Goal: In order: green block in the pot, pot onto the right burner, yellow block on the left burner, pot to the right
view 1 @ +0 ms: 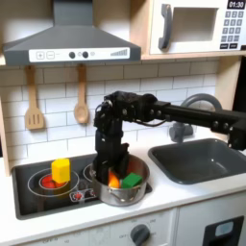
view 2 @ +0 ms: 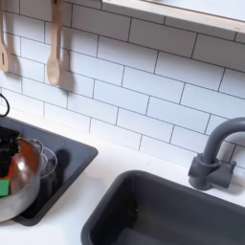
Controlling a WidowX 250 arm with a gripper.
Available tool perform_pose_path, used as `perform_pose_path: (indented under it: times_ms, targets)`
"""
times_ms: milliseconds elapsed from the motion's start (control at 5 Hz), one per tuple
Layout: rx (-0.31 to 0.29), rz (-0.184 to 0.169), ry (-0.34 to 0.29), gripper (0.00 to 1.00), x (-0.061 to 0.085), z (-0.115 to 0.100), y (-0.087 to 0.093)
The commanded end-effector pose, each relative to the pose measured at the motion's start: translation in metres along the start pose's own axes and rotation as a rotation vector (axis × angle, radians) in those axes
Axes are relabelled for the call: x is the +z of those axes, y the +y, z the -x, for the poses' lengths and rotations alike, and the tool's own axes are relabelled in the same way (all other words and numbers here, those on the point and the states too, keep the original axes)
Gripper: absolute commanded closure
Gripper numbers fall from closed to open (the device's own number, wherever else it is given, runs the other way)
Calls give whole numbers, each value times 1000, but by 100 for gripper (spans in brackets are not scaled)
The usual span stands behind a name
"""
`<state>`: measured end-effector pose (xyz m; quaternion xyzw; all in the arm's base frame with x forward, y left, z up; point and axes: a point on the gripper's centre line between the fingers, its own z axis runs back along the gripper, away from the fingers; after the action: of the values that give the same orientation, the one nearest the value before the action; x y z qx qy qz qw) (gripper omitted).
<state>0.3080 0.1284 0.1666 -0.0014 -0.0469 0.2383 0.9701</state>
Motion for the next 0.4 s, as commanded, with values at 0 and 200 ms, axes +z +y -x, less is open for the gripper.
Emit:
perform_pose_path:
  times_ms: [0, 200]
  targets:
    - [27, -26, -32, 0, 1, -4, -3]
    - [28, -12, -33, 0, -1, -6, -10]
